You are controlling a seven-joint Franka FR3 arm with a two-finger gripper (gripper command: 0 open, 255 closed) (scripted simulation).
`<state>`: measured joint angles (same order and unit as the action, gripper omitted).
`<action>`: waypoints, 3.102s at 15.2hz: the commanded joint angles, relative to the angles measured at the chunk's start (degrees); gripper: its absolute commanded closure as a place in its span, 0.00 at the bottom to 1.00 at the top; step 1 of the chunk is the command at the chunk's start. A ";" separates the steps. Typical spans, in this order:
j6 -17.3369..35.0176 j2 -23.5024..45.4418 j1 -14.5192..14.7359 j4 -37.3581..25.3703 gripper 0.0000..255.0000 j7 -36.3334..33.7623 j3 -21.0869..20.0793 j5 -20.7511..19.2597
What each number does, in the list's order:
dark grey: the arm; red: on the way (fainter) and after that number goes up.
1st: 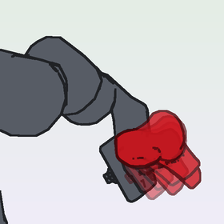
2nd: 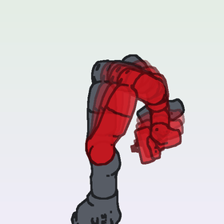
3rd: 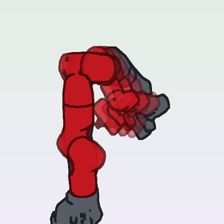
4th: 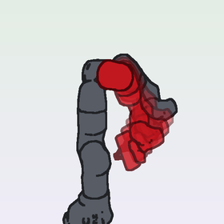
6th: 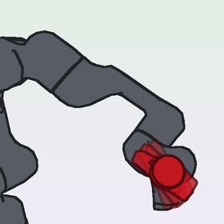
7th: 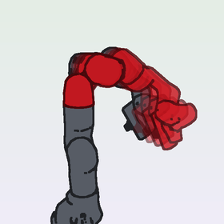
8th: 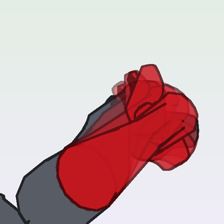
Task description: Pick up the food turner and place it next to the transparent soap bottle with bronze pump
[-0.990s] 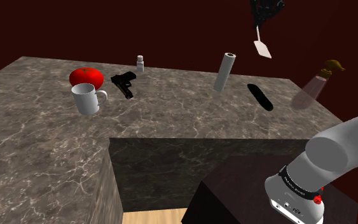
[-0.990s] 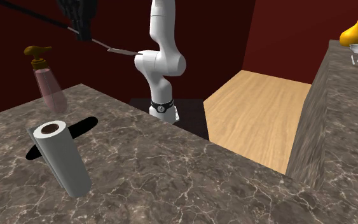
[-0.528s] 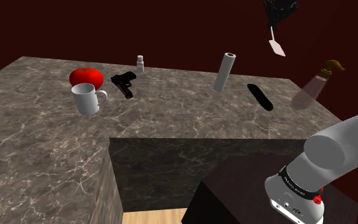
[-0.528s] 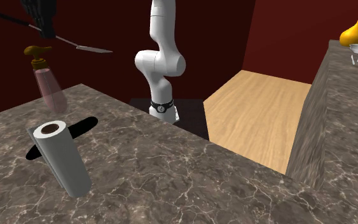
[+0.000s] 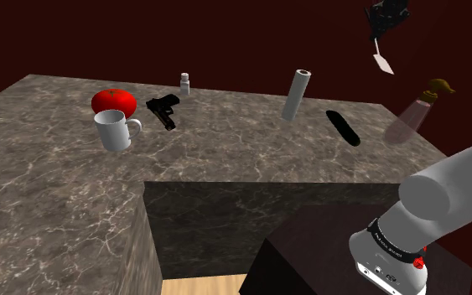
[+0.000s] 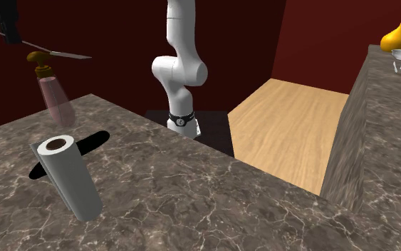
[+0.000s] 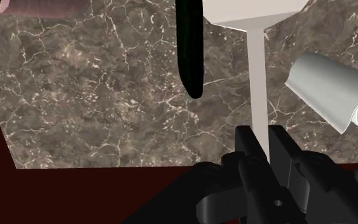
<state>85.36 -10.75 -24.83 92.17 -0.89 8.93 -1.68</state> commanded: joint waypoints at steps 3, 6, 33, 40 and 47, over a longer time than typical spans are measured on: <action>-0.67 3.98 -2.34 -4.66 1.00 6.29 3.83 0.56; -1.31 7.92 -4.24 -9.14 1.00 10.71 6.44 1.61; 19.70 4.43 -4.93 15.23 1.00 11.70 7.02 0.67; 25.07 4.66 -4.99 20.39 1.00 11.78 7.11 0.70; 30.40 5.51 -5.05 24.89 1.00 12.00 7.26 0.93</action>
<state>115.05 -5.30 -29.89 116.46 11.13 16.20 -0.78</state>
